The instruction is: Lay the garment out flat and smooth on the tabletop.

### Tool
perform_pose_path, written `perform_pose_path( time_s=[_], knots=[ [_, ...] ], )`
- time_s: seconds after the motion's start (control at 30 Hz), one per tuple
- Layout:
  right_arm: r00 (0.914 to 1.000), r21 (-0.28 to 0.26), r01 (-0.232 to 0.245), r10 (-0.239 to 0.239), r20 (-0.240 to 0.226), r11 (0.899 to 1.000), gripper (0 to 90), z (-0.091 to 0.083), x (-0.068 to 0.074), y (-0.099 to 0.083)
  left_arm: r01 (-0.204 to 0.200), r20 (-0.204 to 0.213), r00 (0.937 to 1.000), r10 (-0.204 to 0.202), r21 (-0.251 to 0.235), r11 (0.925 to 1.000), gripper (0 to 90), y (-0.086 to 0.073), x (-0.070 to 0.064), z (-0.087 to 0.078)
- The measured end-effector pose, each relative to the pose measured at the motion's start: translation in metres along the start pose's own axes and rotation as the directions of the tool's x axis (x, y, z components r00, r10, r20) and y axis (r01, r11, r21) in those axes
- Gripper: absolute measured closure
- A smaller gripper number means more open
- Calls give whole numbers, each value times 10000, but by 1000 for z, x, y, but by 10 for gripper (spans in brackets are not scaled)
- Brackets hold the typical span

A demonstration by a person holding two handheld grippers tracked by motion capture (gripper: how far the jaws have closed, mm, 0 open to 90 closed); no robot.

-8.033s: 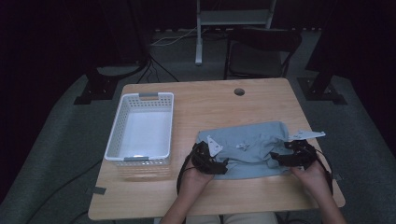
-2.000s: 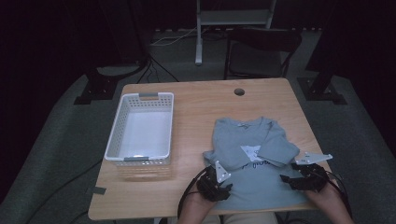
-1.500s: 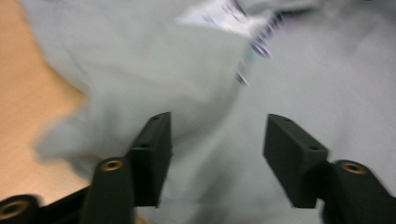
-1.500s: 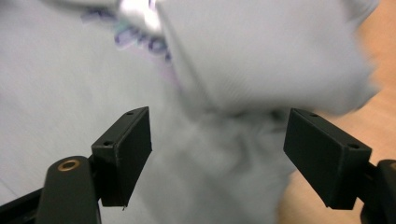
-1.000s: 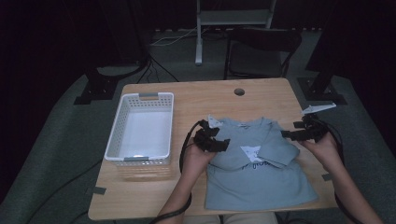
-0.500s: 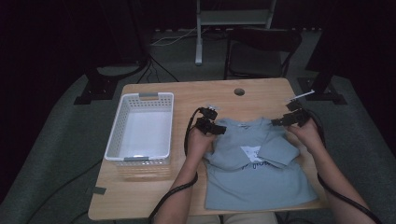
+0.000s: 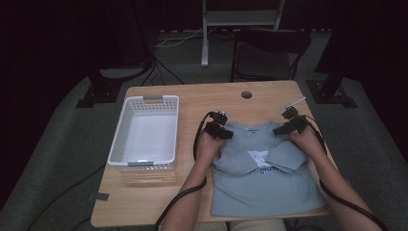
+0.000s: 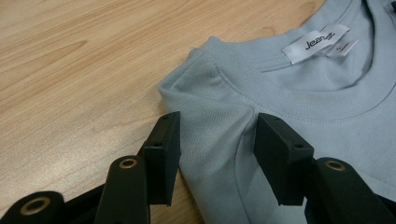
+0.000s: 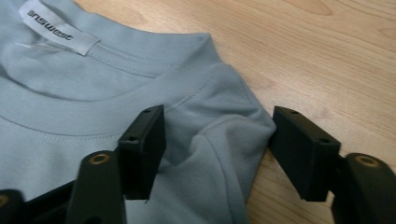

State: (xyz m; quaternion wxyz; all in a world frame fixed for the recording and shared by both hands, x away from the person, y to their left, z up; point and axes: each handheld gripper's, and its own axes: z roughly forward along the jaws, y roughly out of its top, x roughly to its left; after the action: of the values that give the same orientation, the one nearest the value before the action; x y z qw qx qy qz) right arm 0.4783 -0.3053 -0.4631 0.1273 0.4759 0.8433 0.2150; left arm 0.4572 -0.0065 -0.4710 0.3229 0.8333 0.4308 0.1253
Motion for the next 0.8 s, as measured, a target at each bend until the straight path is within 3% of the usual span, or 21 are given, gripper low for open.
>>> perform_pose_path(
  time_s=[0.2,0.33,0.4,0.5,0.6,0.73,0.8],
  knots=[
    [9997,66,212,-213,127,9998,459,-2,7,1,-187,-52,9998,186,-55,9998,576,-1,-1,0],
    [9997,9,247,-247,-84,9997,564,-3,8,0,-289,224,9993,295,-305,9991,748,-5,-1,1],
    [9991,9,379,-379,-192,9993,662,-3,10,0,-325,293,9990,340,-484,9983,809,-7,-3,1],
    [9976,46,642,-640,-273,9979,755,-4,15,0,-383,175,9991,393,-564,9977,837,-9,-6,1],
    [9968,181,759,-754,-276,9970,807,-6,18,0,-788,-141,9968,781,-536,9954,846,-9,-12,-1],
    [9970,-241,496,-509,-576,9985,828,-19,15,-1,-650,351,9970,682,-873,9941,852,-5,-14,-15],
    [9957,-585,369,-417,-825,9976,830,-30,12,4,-530,350,9977,577,-1235,9909,853,1,-13,-25]
  ],
)
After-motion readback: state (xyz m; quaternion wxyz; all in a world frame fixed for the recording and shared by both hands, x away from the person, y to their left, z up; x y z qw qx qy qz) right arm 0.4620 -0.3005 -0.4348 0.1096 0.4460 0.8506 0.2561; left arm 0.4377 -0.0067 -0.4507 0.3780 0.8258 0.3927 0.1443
